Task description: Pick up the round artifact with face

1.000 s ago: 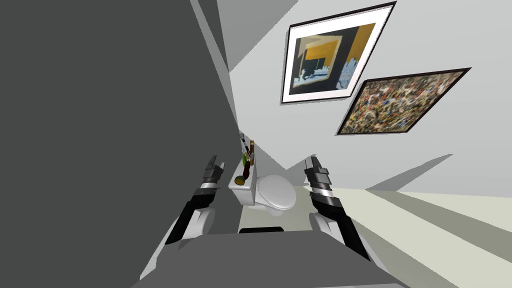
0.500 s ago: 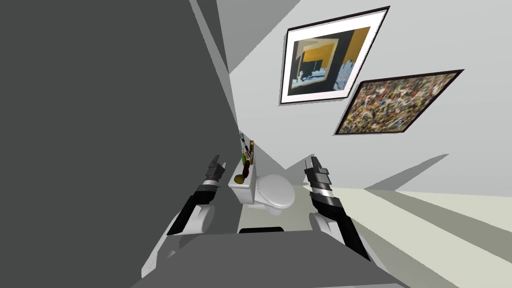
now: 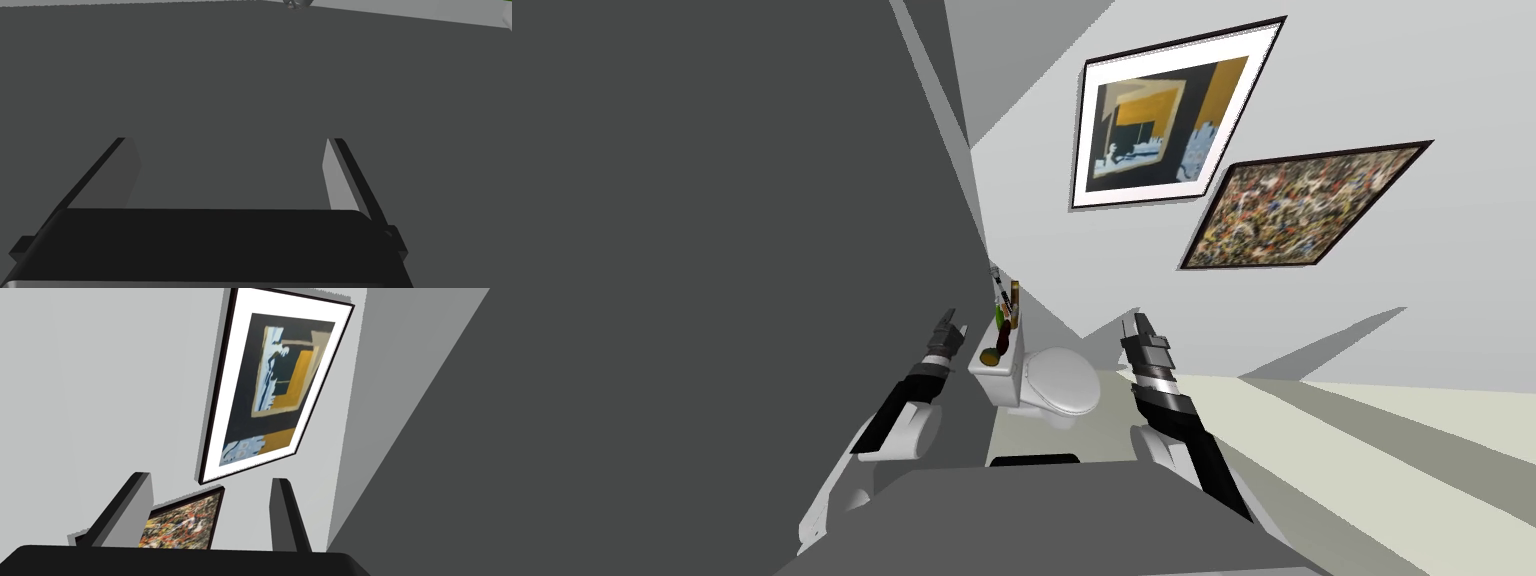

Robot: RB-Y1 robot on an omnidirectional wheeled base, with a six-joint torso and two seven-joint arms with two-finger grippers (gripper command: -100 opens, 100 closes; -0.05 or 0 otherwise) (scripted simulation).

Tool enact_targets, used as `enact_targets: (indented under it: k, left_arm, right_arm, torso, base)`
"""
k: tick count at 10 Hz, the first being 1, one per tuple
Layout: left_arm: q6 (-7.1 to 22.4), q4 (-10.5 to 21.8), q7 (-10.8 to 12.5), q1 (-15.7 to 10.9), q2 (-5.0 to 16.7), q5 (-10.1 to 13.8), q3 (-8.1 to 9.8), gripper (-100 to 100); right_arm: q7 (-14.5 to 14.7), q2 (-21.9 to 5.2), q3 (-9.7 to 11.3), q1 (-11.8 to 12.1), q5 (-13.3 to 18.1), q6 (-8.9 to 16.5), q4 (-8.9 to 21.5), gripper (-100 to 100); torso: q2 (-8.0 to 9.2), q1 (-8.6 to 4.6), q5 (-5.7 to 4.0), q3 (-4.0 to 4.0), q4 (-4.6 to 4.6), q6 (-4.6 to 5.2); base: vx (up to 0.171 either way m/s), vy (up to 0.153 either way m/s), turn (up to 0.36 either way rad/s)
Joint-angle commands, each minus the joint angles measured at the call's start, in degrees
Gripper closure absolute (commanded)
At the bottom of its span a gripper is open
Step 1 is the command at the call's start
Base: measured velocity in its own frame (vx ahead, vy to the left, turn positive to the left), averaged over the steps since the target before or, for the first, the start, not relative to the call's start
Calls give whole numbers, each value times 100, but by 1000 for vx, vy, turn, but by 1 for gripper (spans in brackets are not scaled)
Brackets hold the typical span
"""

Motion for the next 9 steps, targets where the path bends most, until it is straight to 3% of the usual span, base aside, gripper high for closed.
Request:
enact_targets:
  k: [1,9]
  left_arm:
    - [177,-7,7,-18,13,5,5,-100]
    - [1424,-175,124,-327,159,15,-7,-100]
  right_arm:
    - [0,0,0,0,0,0,0,0]
    - [0,0,0,0,0,0,0,0]
  torso:
    - [0,0,0,0,0,0]
    - [-4,2,0,-2,-1,0]
  base:
    - [-8,-6,0]
    - [-6,-10,-2]
